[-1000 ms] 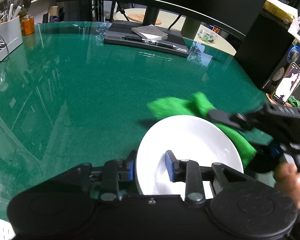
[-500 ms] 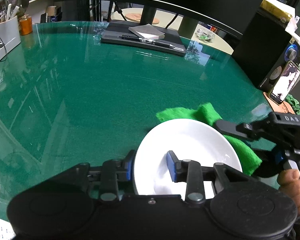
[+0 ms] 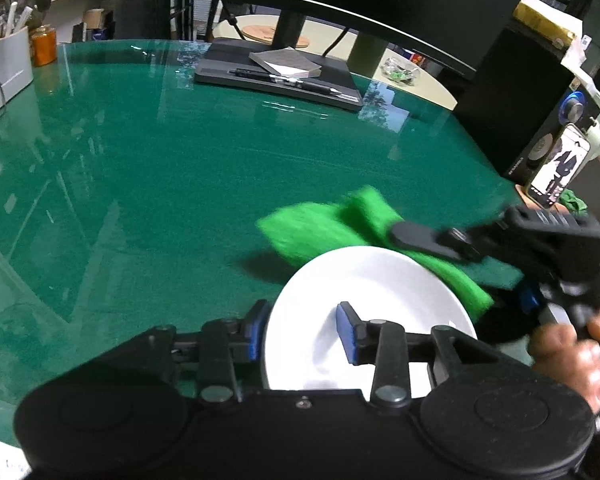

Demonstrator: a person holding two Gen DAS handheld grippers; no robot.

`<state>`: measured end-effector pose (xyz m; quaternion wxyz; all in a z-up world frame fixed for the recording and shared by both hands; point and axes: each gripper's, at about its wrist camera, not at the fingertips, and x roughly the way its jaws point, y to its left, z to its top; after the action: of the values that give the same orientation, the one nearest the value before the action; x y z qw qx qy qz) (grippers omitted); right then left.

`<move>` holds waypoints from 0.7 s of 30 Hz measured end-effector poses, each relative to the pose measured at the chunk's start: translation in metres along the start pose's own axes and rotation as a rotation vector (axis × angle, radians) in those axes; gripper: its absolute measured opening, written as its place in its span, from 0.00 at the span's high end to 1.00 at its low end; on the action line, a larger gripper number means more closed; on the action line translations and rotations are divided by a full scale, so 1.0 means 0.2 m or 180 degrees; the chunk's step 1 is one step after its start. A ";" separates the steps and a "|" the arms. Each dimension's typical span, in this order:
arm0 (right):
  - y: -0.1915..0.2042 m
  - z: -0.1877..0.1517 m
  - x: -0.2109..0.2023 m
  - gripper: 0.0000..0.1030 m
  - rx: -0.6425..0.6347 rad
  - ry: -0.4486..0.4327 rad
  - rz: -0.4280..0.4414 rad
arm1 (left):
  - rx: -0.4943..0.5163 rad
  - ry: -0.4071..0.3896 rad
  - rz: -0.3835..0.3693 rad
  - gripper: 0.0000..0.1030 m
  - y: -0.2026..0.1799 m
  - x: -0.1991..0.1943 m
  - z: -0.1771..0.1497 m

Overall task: Clean bowl
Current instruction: 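Wipe the bowl's outer side with the cloth in the right tool while the left tool holds it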

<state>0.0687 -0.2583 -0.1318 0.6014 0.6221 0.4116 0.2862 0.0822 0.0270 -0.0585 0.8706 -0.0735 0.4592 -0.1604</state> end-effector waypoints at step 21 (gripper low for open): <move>-0.04 0.02 0.01 0.85 0.0061 -0.0040 0.0086 | 0.0056 0.0025 0.0133 0.71 -0.03 -0.04 -0.04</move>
<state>0.0715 -0.2581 -0.1410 0.5941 0.6351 0.4020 0.2865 0.0696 0.0245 -0.0556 0.8726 -0.0556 0.4626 -0.1466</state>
